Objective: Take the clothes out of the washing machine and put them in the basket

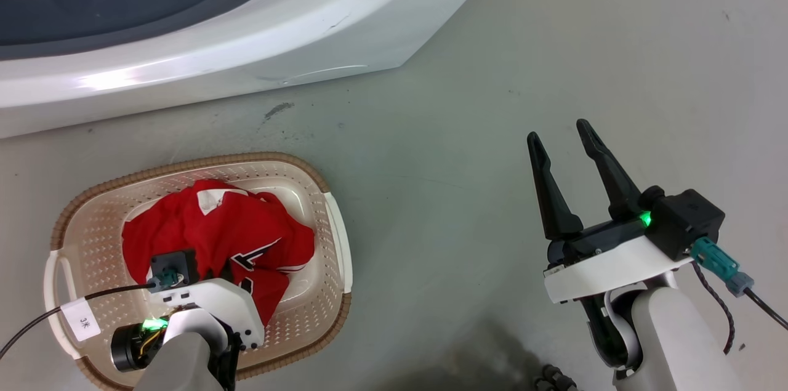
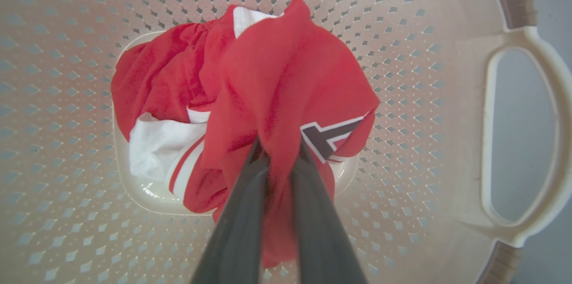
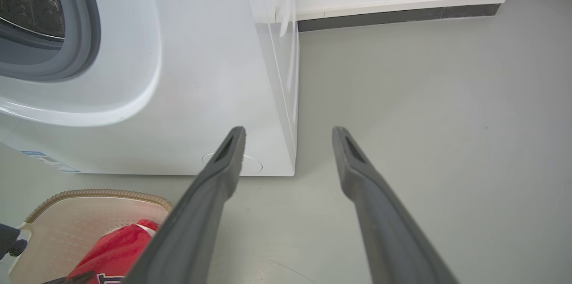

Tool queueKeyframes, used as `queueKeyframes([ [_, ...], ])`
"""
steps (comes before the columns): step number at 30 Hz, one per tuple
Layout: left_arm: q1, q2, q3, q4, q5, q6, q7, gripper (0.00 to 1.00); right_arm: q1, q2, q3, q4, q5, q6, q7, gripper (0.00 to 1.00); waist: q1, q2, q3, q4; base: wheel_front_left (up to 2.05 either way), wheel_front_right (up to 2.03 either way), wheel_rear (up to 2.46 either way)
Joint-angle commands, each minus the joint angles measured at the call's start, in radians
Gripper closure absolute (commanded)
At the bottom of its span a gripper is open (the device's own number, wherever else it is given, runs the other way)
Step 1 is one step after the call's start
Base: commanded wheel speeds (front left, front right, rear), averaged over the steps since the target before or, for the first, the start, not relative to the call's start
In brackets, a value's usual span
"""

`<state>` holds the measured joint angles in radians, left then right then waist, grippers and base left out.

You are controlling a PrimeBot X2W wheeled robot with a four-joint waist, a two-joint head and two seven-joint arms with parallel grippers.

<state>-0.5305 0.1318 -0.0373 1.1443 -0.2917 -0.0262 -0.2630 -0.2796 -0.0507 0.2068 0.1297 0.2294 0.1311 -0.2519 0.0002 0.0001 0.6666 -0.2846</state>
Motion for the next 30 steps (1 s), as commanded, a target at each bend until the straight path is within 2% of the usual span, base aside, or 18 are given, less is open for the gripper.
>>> queueKeyframes([
  [1, -0.012, 0.005, 0.003, 0.002, 0.001, 0.001, -0.002, 0.89, -0.017, 0.001, 0.001, 0.005, 0.005, -0.001, -0.006, 0.00, -0.0002, -0.0001, -0.004, 0.006, 0.00, 0.00, 0.00],
  [2, -0.012, 0.004, 0.001, 0.003, 0.006, 0.000, -0.002, 0.74, -0.018, 0.001, 0.001, 0.010, 0.004, -0.001, -0.006, 0.00, -0.0002, -0.0001, -0.009, 0.010, 0.00, 0.00, 0.00],
  [3, -0.012, 0.003, 0.002, 0.002, 0.005, -0.002, -0.002, 0.37, -0.019, 0.001, 0.001, 0.016, 0.003, -0.001, -0.007, 0.00, -0.0002, -0.0001, -0.018, 0.014, 0.00, 0.00, 0.00],
  [4, -0.011, 0.001, 0.003, 0.000, 0.006, -0.003, -0.002, 0.05, -0.020, 0.001, 0.001, 0.020, 0.000, -0.001, -0.008, 0.00, -0.0002, -0.0001, -0.028, 0.019, 0.00, 0.00, 0.00],
  [5, -0.008, -0.002, -0.001, -0.001, 0.013, -0.006, -0.002, 0.00, -0.022, 0.001, 0.001, 0.024, -0.002, -0.001, -0.009, 0.00, -0.0002, -0.0001, -0.040, 0.024, 0.00, 0.00, 0.00],
  [11, 0.040, -0.028, 0.000, -0.015, 0.017, -0.019, -0.002, 0.00, 0.009, 0.000, -0.013, 0.055, -0.019, -0.001, -0.011, 0.00, -0.0002, -0.0001, -0.165, 0.065, 0.00, 0.00, 0.00],
  [18, 0.139, -0.055, 0.025, -0.104, 0.014, -0.028, -0.002, 0.00, 0.075, 0.000, -0.048, 0.078, -0.048, -0.001, 0.007, 0.00, -0.0002, -0.0001, -0.343, 0.117, 0.00, 0.00, 0.00],
  [25, 0.222, -0.072, 0.049, -0.275, 0.024, -0.052, -0.002, 0.00, 0.154, 0.001, -0.099, 0.050, -0.079, -0.001, 0.043, 0.00, -0.0002, -0.0001, -0.459, 0.173, 0.00, 0.00, 0.00],
  [30, 0.265, -0.078, 0.056, -0.456, 0.067, -0.042, -0.002, 0.00, 0.199, 0.000, -0.126, 0.013, -0.101, -0.001, 0.073, 0.00, -0.0002, -0.0001, -0.514, 0.199, 0.00, 0.00, 0.00],
])
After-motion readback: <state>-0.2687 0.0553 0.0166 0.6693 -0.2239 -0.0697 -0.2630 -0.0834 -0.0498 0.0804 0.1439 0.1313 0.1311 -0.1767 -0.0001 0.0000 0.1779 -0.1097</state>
